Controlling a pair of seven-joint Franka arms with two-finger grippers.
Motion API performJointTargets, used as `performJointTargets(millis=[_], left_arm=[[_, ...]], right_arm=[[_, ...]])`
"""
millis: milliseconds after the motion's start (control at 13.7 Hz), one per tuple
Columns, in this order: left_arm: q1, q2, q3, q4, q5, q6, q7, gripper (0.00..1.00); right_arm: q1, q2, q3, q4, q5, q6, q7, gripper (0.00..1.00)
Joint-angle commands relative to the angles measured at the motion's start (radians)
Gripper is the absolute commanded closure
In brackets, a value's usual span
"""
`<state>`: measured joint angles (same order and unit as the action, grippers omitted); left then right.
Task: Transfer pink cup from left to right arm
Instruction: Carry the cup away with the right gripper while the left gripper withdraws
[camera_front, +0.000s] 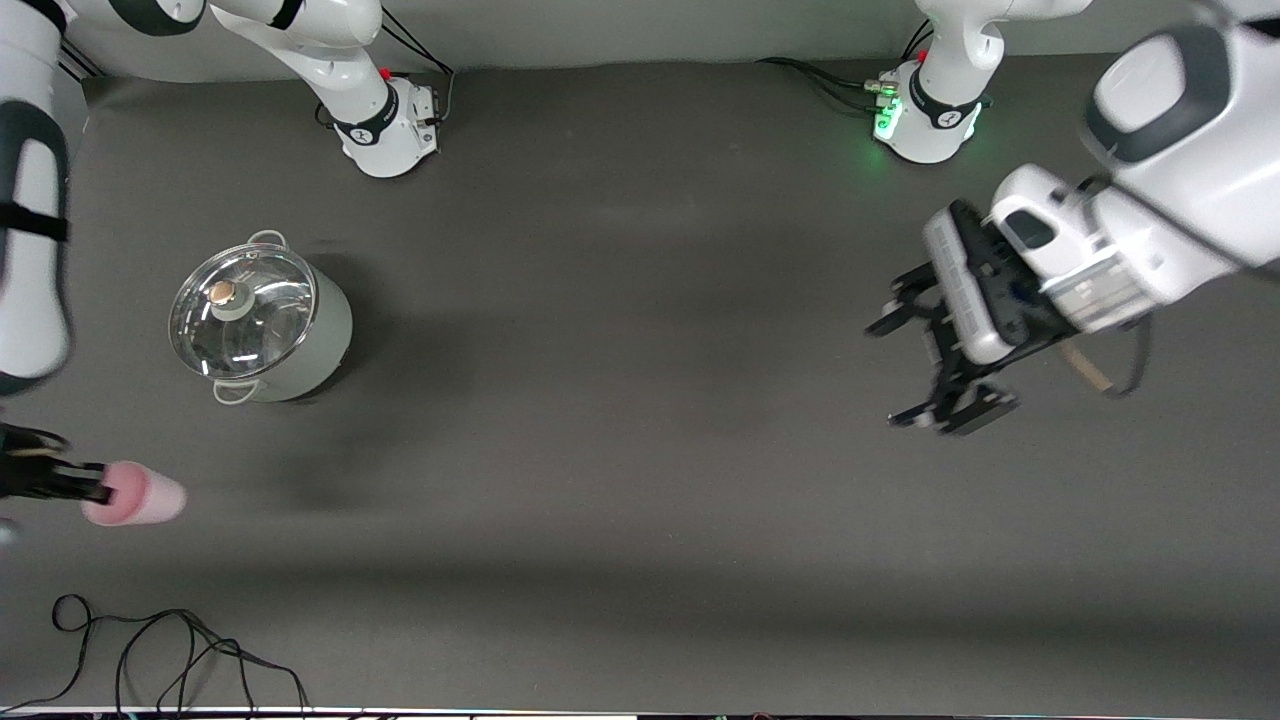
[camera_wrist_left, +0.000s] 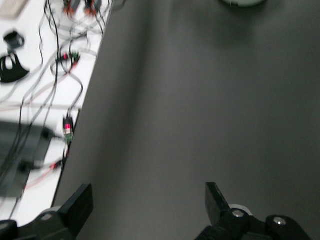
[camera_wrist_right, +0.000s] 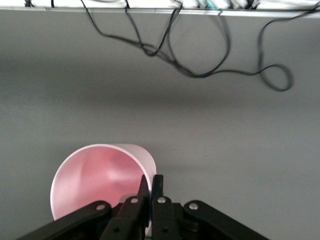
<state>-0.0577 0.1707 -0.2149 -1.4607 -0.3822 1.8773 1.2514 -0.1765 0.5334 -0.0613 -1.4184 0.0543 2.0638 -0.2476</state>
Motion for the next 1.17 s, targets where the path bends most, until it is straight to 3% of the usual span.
performJointTargets(millis=[0,220,366,805,1098], left_arm=[[-0.005,-0.097,0.008,-0.006,0.228,-0.134,-0.189,0.0],[-0.004,-0.126,0.012,0.011,0.39,-0.26,-0.344,0.0],[-0.004,-0.128,0.044,0.028,0.42,-0.331,-0.599,0.0],[-0.005,-0.108,0.072,0.025,0.407,-0.428,-1.238,0.0],[0.022,-0.047,0.075,0.019,0.378,-0.466,-1.43,0.0]], right_arm=[[0.0,0.029,0.001,-0.037,0.064,0.039,-0.045,1.0],[0.008,0.095,0.004,-0.048,0.079,0.096,-0.055,1.0],[0.009,0.131,0.004,-0.051,0.079,0.148,-0.055,1.0],[0.028,0.192,0.003,-0.053,0.068,0.245,-0.056,1.0],[0.025,0.212,0.003,-0.053,0.073,0.246,-0.055,1.0]])
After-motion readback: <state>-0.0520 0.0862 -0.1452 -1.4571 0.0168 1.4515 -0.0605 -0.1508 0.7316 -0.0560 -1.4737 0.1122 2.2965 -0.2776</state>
